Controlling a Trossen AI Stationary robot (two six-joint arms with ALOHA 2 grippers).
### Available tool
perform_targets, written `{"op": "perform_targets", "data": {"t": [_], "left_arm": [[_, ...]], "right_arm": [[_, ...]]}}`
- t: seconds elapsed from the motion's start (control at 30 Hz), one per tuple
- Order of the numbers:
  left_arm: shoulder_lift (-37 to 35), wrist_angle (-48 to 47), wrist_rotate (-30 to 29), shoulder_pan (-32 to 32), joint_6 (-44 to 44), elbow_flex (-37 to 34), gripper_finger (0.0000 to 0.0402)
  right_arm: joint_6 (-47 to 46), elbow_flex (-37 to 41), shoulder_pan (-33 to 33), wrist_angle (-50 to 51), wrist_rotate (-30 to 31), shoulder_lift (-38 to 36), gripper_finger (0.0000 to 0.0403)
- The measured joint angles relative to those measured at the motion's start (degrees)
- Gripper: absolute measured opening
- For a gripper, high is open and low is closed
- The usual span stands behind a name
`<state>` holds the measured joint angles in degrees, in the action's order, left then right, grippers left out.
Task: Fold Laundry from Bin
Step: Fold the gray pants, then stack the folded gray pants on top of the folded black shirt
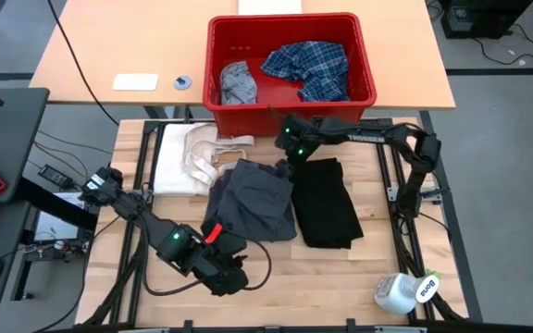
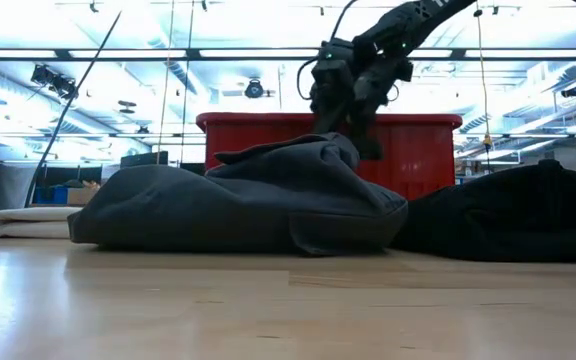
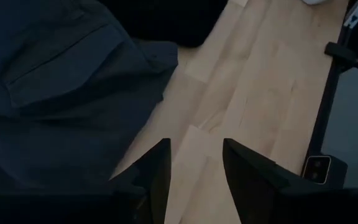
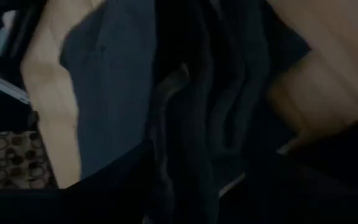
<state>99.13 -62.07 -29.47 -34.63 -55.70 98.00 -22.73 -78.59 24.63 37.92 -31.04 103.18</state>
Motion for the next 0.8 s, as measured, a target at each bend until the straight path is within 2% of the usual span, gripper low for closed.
{"op": "perform_targets", "data": {"t": [0.13,0.27,0.47,0.6,0.73,0.8], "left_arm": [[-0.02,-0.39,0.64,0.84,1.37,0.0,0.0148],[0.21,-3.29,2.12,1.43,1.35,0.02,0.0148],[1.01,-11.46,2.16,2.4,1.47,0.0,0.0148],[0.9,-10.56,2.09,3.76,1.42,0.0,0.0148],[0.9,-7.12,2.09,3.99,2.38,0.0,0.0148],[0.9,-5.05,2.12,3.97,4.72,0.0,0.0148]], "right_arm": [[1.7,-1.75,2.23,4.13,0.59,-2.79,0.0246],[3.86,-2.06,2.04,5.12,5.87,-7.78,0.0245],[9.25,-1.56,-6.0,4.8,8.6,-15.26,0.0245],[13.99,2.05,-11.41,5.27,11.35,-15.9,0.0244],[17.82,7.28,-14.46,5.78,20.9,-15.42,0.0238],[21.2,10.31,-15.61,3.01,25.2,-15.15,0.023]]}}
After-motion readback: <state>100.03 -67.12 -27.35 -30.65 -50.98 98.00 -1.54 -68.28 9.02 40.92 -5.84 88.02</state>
